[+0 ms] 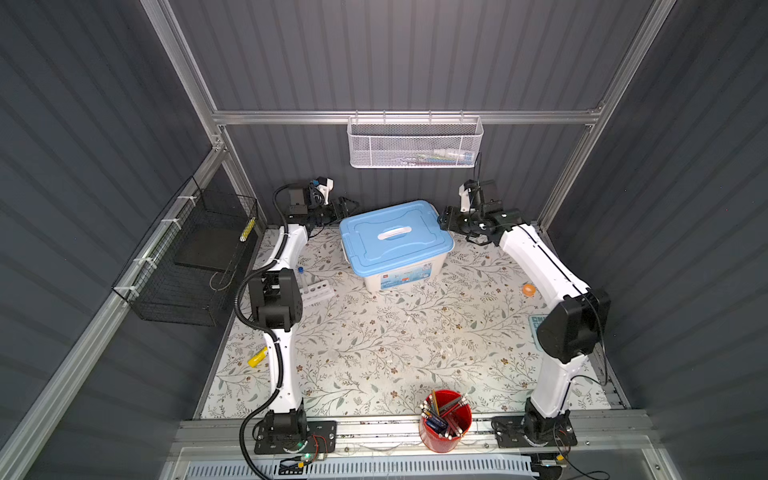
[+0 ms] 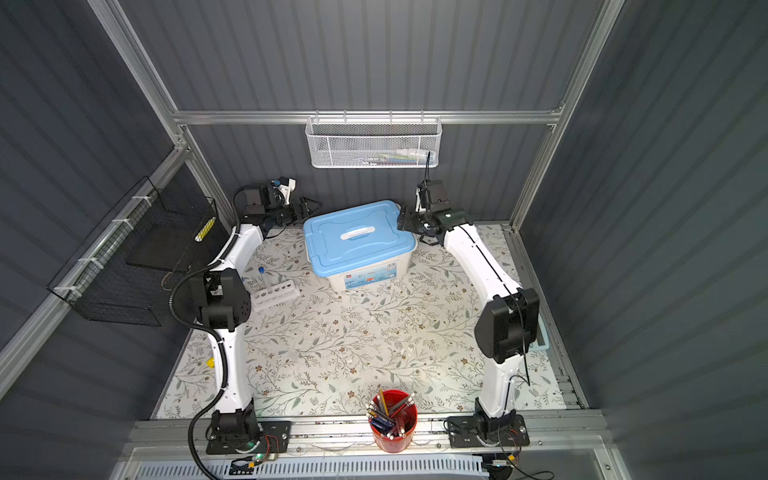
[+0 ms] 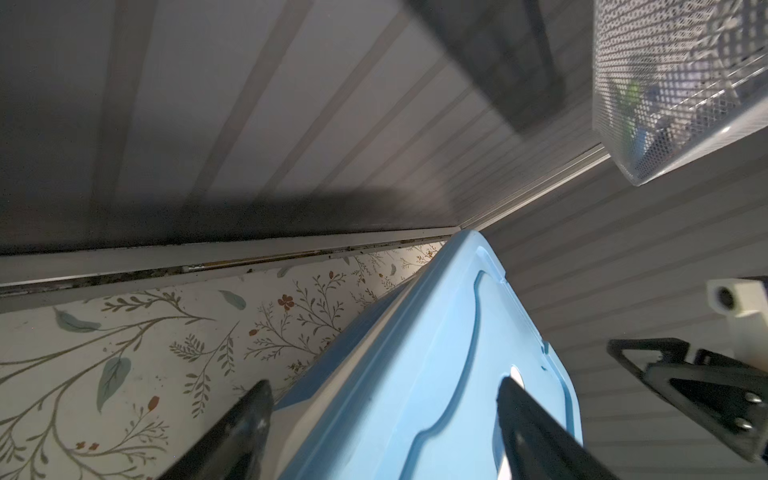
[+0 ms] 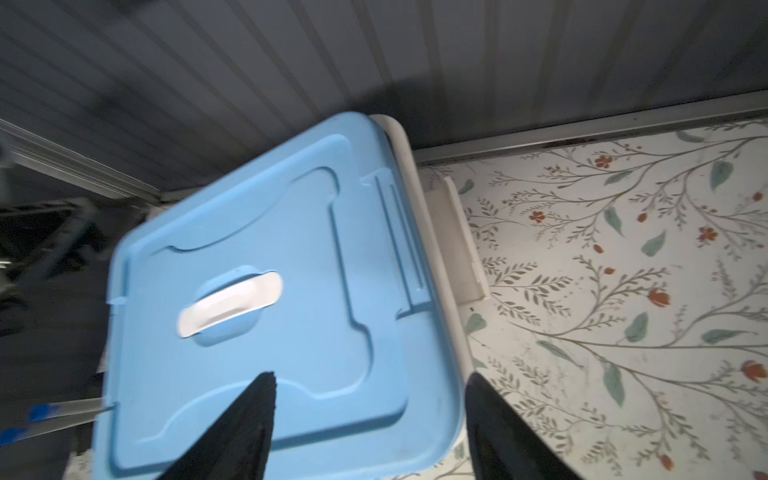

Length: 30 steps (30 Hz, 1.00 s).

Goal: Organize the chemistry lab equipment

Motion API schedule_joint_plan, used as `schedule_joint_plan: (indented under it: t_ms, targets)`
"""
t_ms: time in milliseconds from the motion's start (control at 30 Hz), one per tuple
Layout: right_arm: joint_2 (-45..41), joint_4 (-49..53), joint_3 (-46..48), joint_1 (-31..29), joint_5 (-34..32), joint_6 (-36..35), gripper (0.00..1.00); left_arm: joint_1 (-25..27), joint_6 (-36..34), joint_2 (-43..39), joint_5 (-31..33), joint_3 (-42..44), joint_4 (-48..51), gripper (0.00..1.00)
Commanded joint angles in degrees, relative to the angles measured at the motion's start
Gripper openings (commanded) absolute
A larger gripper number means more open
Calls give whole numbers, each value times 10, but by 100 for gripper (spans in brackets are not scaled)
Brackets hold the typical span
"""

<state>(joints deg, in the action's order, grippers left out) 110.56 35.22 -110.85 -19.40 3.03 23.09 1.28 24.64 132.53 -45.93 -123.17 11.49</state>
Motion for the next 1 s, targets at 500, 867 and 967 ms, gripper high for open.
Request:
schedule_joint_plan:
  t_ms: [500,867,967]
  targets:
    - [98,10,-77,-4,-109,-120,75,-24,-25,-110,58,46,16,86]
    - [139,21,-114,-9,-126,-161,78,-33,-51,-259,119,218,33,85]
    - [150,22,-121,-8,-134,-165,78,-33,-52,-274,118,243,36,85]
